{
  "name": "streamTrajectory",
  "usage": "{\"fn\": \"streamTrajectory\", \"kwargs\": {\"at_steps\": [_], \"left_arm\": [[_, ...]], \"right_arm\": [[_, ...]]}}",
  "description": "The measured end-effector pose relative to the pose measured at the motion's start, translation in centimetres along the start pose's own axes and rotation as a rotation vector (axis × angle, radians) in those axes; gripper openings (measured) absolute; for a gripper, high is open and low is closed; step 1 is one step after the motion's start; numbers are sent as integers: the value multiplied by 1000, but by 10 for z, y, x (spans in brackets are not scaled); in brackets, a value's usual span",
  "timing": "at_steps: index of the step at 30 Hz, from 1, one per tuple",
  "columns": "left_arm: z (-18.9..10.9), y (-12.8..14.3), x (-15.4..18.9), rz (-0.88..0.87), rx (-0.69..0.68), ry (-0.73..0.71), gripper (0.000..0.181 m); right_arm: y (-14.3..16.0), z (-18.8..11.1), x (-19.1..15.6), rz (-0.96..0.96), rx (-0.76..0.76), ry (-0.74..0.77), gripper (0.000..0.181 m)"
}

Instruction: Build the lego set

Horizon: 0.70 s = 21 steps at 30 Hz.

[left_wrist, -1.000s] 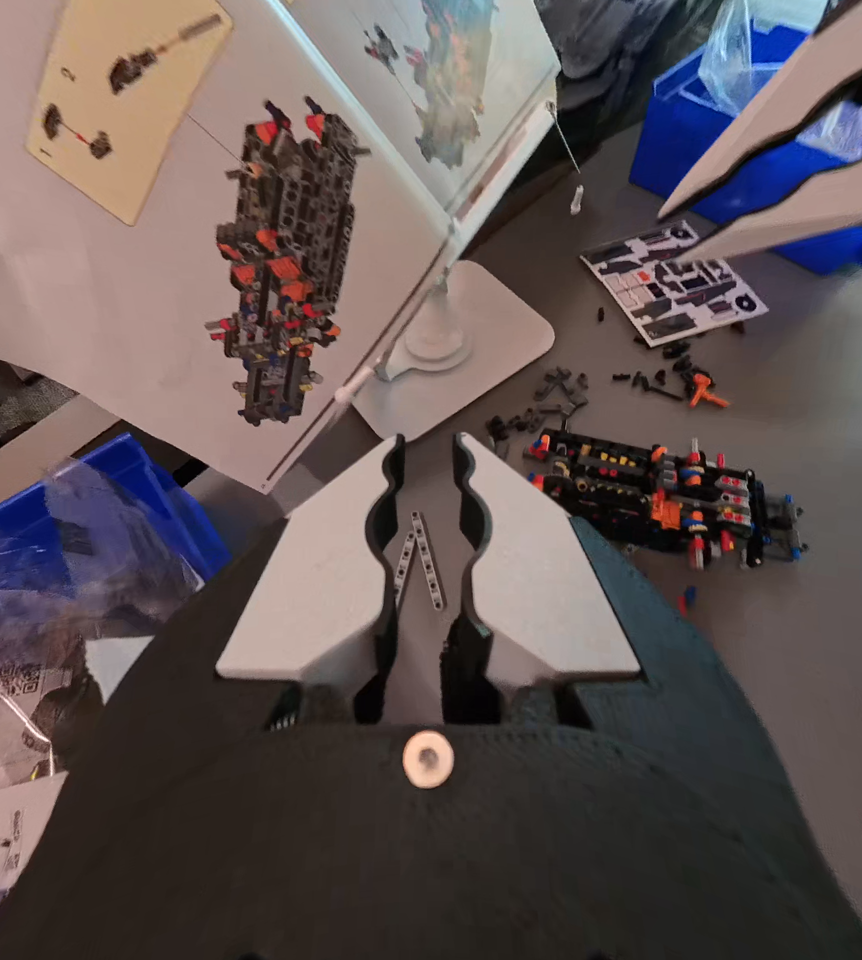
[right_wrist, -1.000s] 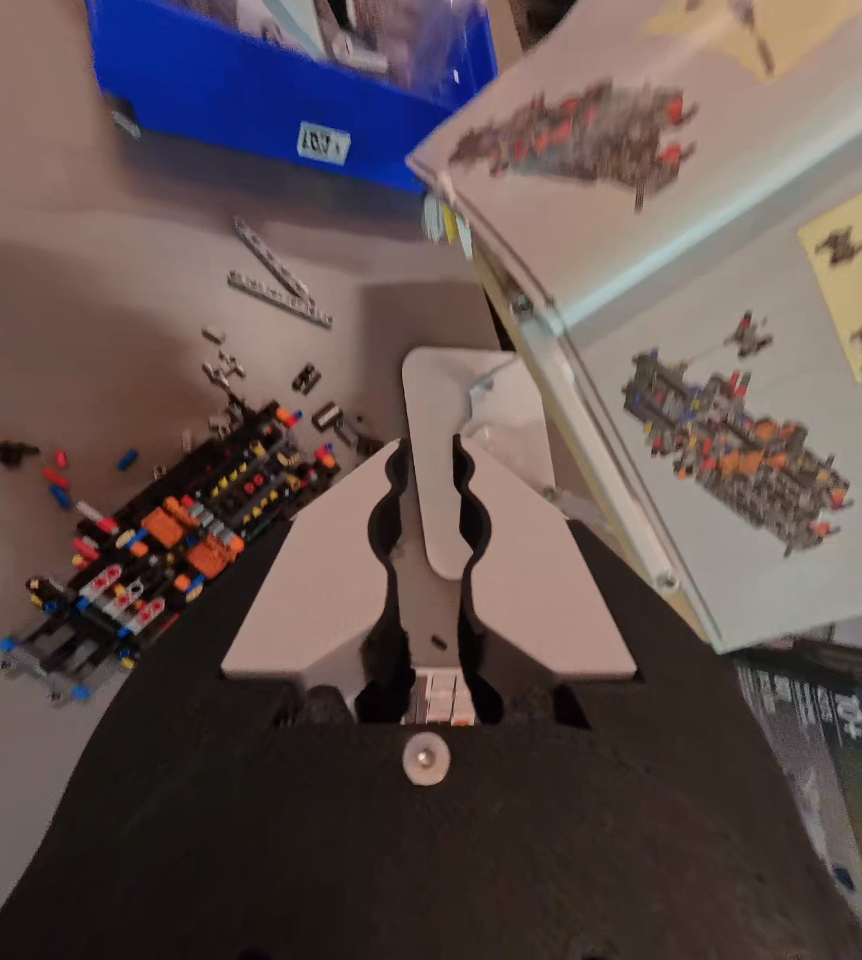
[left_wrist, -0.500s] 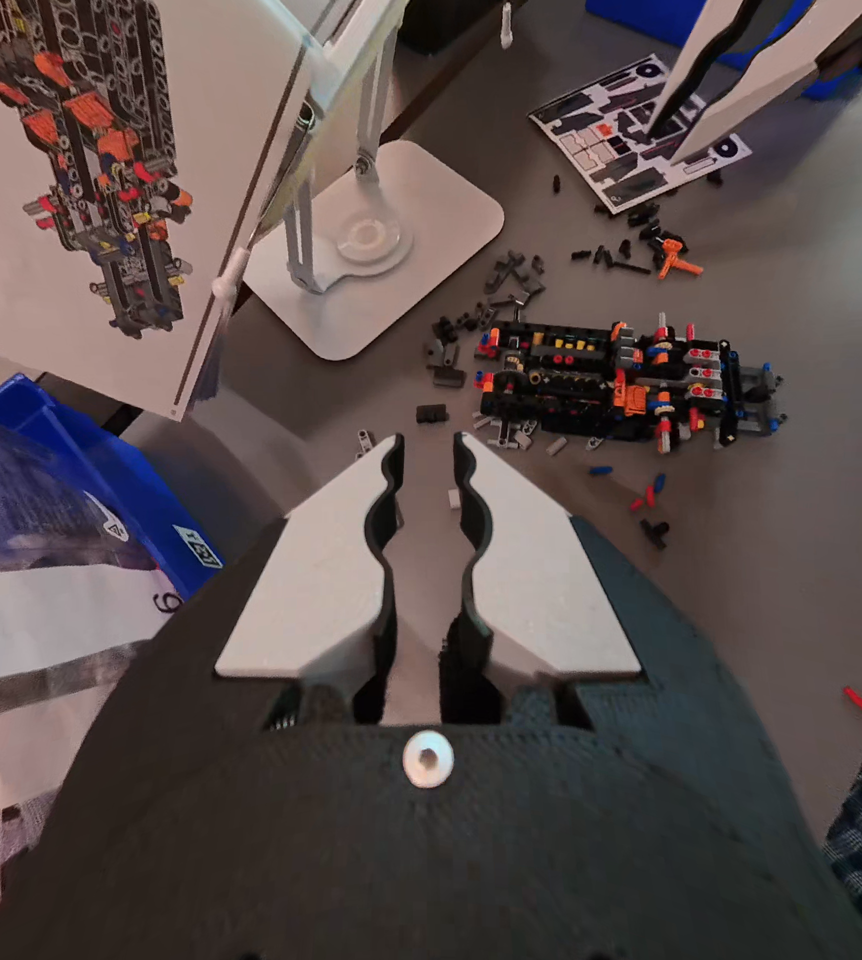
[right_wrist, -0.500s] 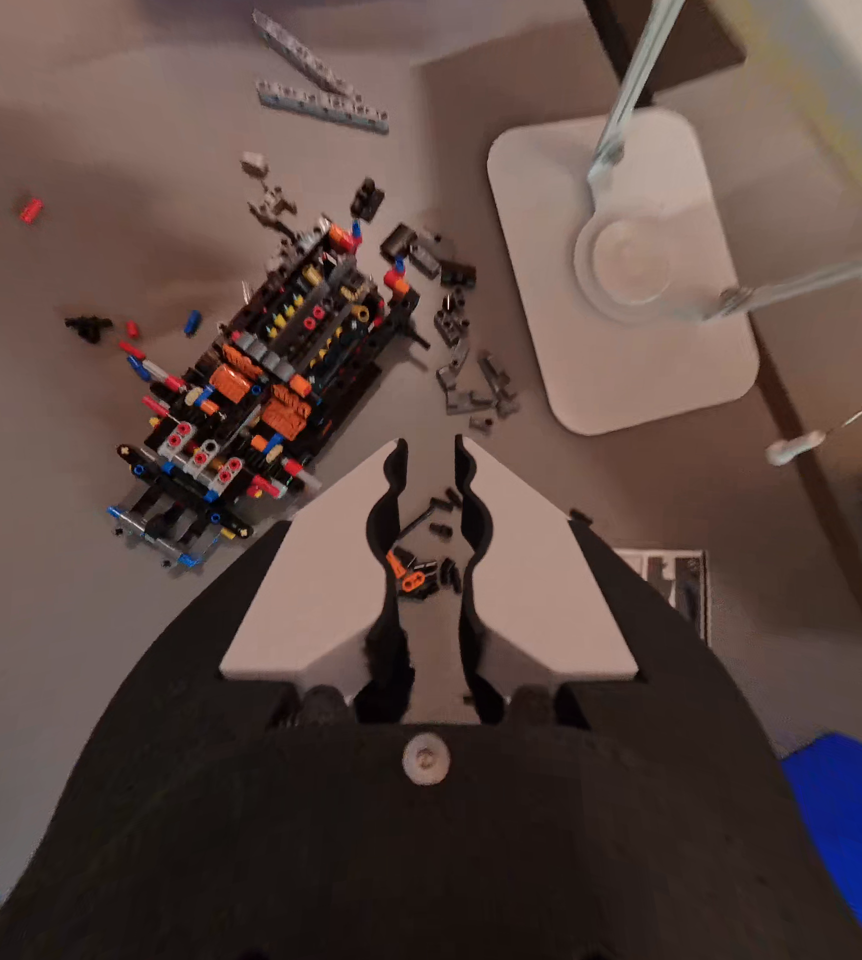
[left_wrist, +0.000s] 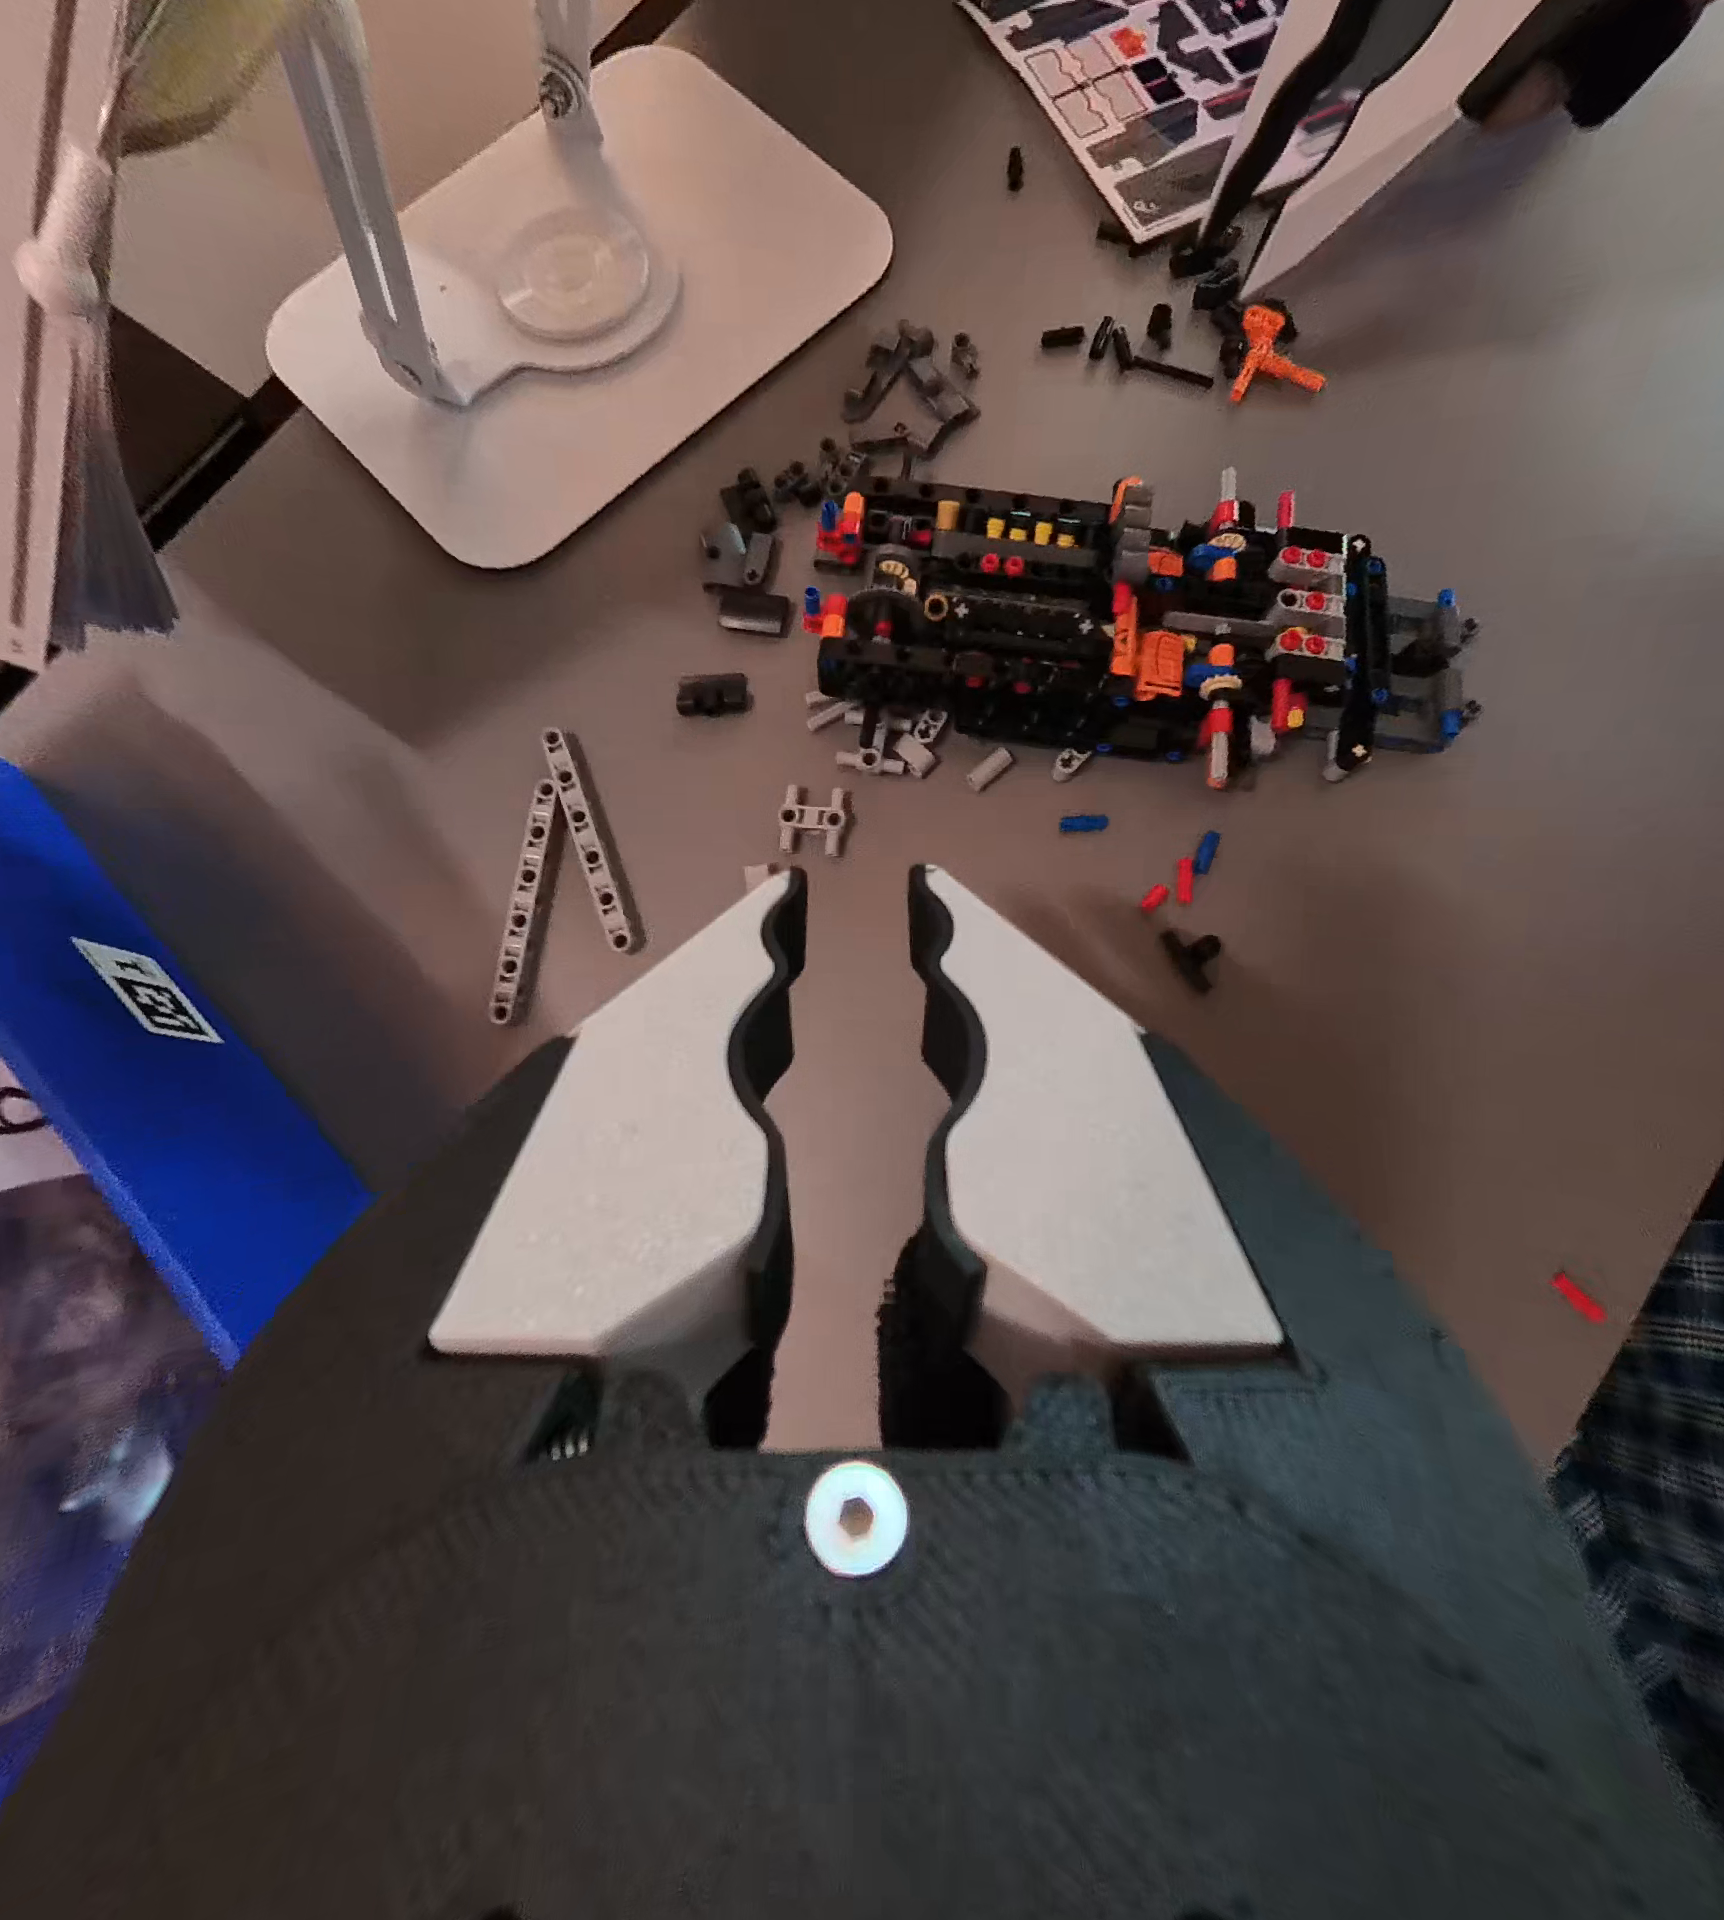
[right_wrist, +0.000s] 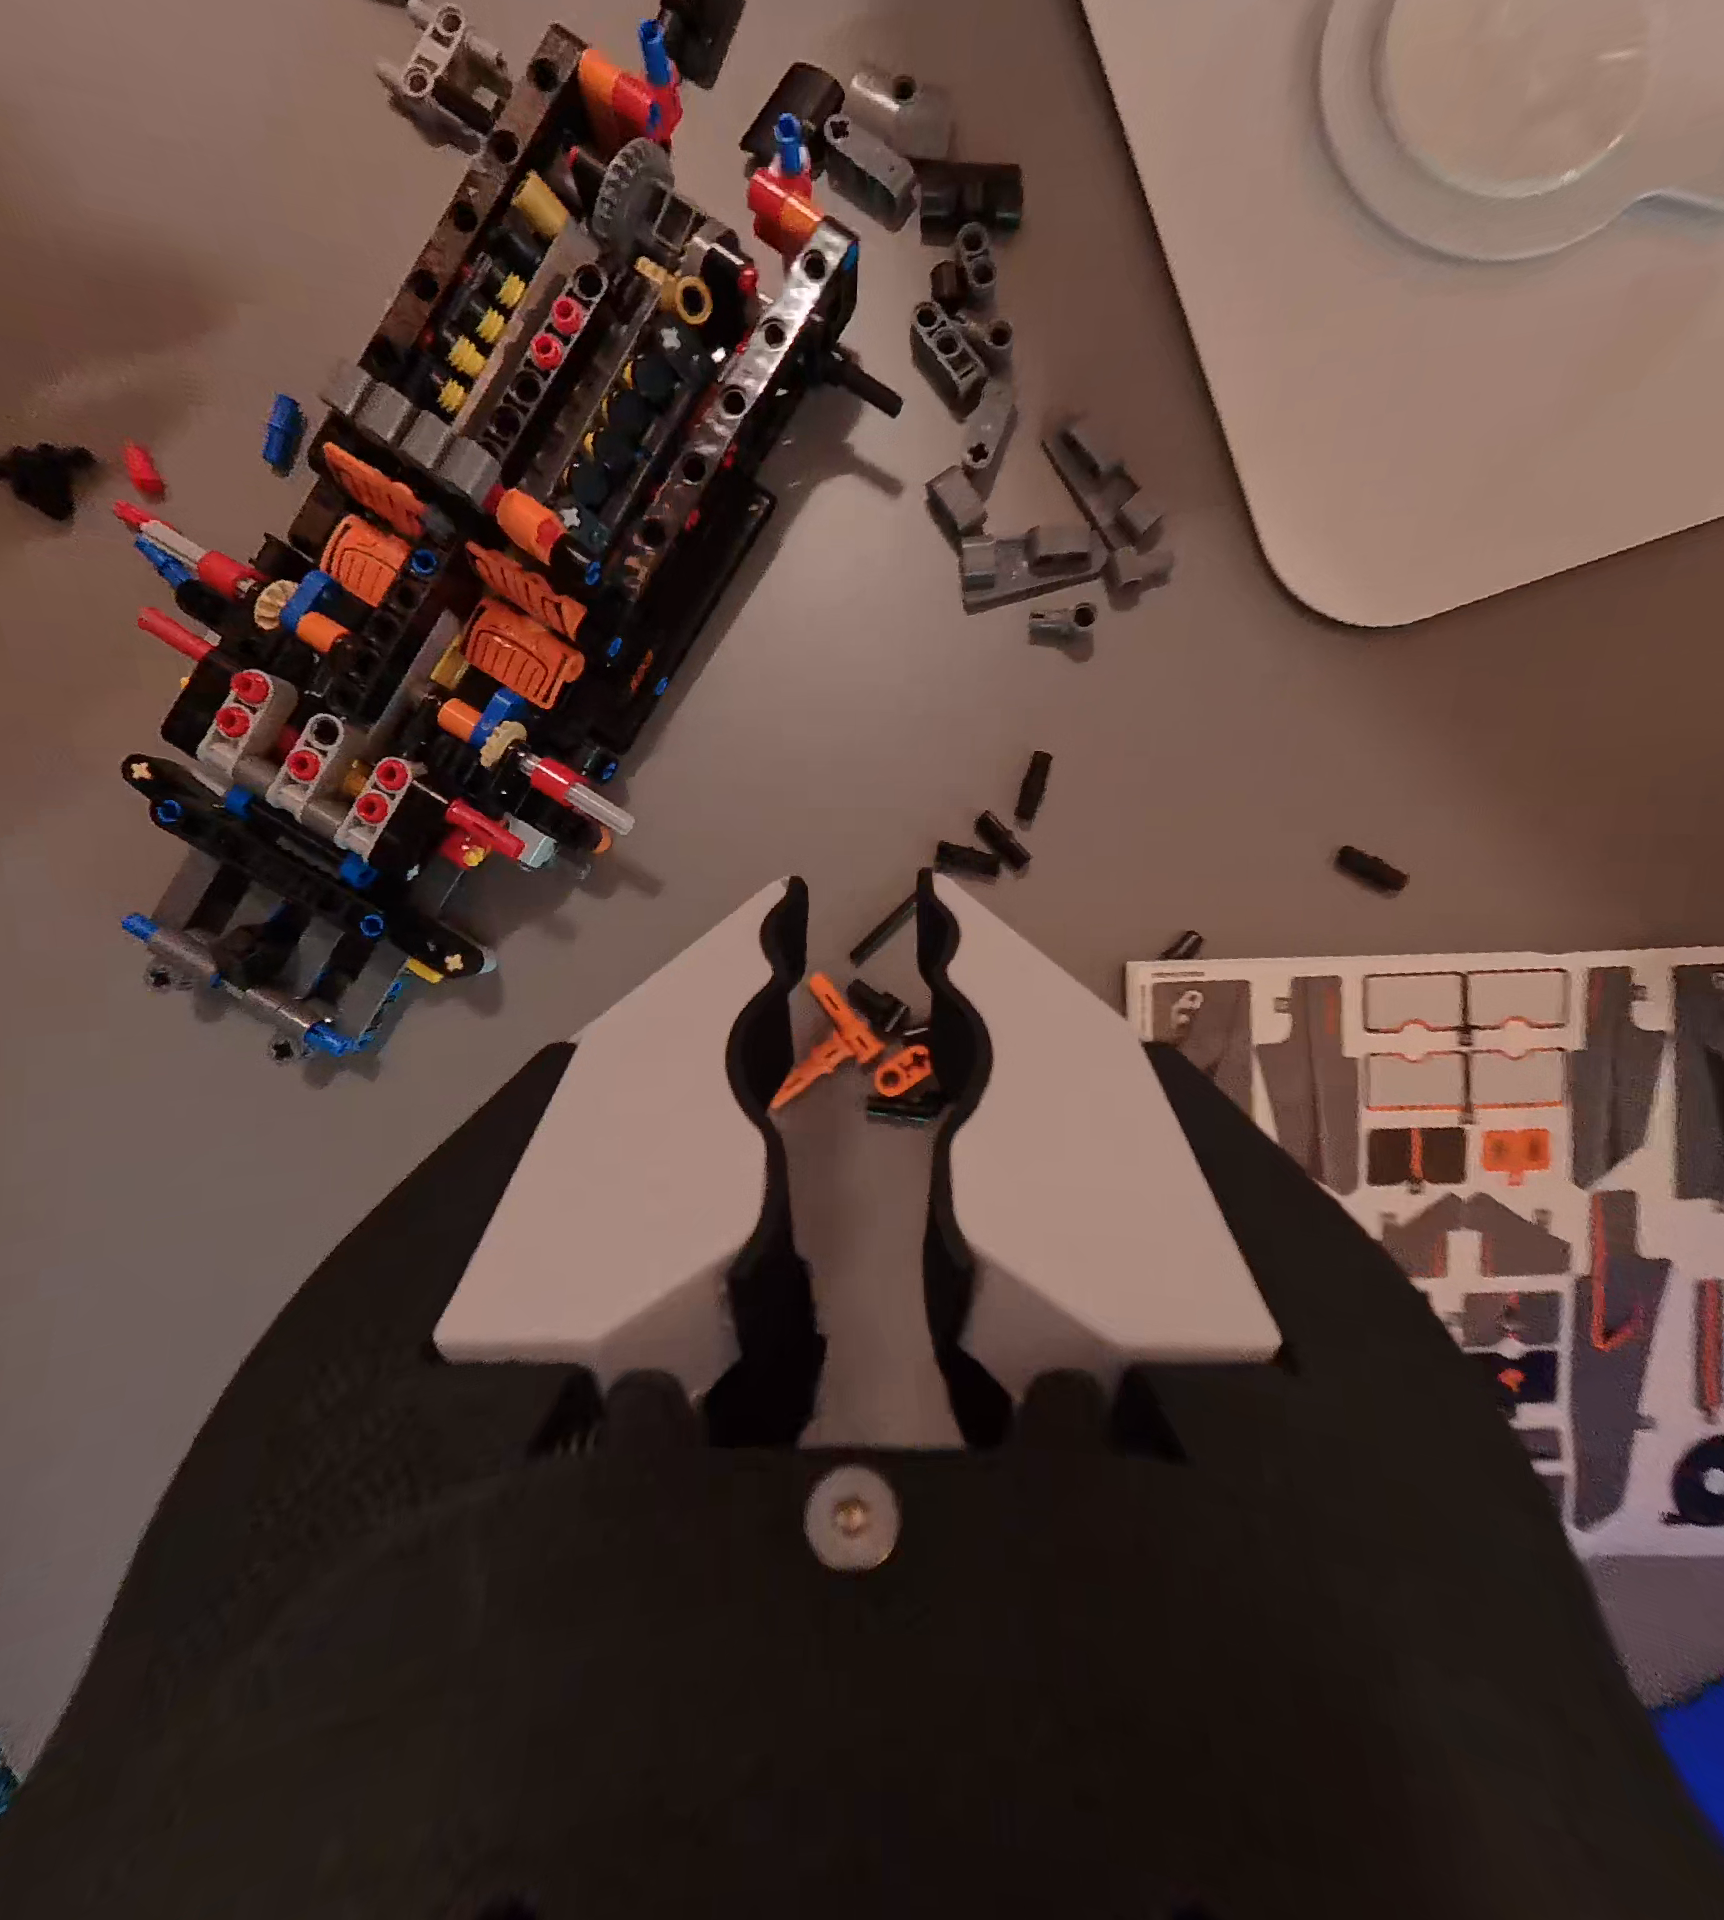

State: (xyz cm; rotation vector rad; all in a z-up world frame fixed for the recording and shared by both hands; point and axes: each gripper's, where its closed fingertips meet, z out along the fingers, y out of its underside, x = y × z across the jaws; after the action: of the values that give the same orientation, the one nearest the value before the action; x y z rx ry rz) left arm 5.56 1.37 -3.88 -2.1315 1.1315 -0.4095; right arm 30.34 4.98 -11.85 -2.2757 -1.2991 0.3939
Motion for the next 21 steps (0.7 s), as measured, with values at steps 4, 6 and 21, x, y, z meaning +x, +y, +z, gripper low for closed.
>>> {"fn": "streamTrajectory", "kwargs": {"at_steps": [4, 6, 21], "left_arm": [[2, 5, 11, -49, 44, 16, 19], [2, 9, 15, -61, 63, 10, 19], [-5, 29, 29, -123, 158, -2, 19]], "right_arm": [[2, 8, -7, 10, 24, -23, 18], [3, 9, -8, 17, 29, -29, 18], [-4, -3, -15, 21, 122, -7, 18]]}}
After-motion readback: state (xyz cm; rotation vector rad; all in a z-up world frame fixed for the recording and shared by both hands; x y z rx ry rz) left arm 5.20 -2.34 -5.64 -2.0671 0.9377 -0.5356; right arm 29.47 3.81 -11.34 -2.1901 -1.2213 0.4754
